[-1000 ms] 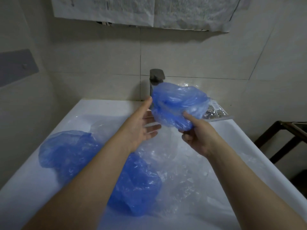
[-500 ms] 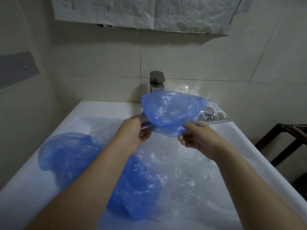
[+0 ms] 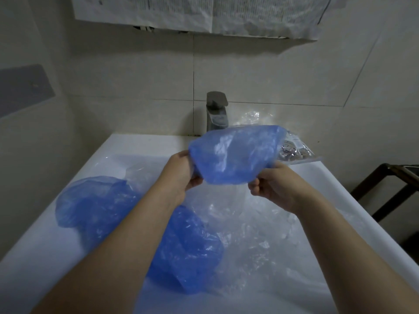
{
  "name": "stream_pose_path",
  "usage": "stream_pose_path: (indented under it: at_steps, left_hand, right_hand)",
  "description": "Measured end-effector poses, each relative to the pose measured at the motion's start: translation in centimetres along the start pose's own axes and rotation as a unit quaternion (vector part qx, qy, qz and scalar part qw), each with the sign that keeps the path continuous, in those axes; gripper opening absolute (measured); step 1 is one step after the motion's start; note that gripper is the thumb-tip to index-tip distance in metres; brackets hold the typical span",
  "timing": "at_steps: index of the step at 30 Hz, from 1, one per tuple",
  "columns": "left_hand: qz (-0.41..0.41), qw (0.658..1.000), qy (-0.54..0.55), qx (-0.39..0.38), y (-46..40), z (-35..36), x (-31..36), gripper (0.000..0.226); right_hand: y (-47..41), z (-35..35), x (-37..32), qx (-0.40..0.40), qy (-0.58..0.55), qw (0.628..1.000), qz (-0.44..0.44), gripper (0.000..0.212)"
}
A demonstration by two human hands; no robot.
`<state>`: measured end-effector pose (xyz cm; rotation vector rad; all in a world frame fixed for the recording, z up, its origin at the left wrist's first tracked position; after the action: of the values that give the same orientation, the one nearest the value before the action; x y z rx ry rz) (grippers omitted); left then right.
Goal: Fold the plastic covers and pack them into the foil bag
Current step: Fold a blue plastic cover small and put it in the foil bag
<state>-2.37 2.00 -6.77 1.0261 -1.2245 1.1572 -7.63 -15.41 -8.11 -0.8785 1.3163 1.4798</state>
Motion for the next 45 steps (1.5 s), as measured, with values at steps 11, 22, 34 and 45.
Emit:
stream_pose_path:
  at_steps: [11, 22, 34, 45]
  left_hand:
    - [-0.012, 0.941, 0.326, -0.090, 0.9, 0.1, 0.1, 0.023]
    - [0.014, 0.995, 0.057, -0.080, 0.6, 0.4, -0.9, 0.014]
    - [0.013, 0.958, 0.236, -0.164, 1.0, -0.4, 0.4, 0.030]
    - [0.304, 0.907, -0.286, -0.045, 1.0, 0.0, 0.0, 0.054]
  right_hand:
    - [0.8, -0.4, -1.1, -0.120, -0.233, 0.964, -0.045, 0.011]
    - [-0.2, -1.6, -0.7, 0.072, -0.071, 0.995, -0.023, 0.026]
    - [0.1, -3.4, -1.3, -0.147, -0.308, 0.940, 0.015, 0.044]
    - [1.0, -4.2, -1.7, 0.154, 0.221, 0.951, -0.149, 0.038]
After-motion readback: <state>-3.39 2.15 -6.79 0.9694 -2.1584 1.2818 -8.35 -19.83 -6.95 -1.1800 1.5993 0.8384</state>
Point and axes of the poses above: each hand's wrist, its own y-axis away from the middle knuckle, its own z-axis out of the palm, x = y × z, the point moved 1 cm from there along -y, towards the middle knuckle, and after that the axes turned 14 degrees about z, right-handed, at the moved point
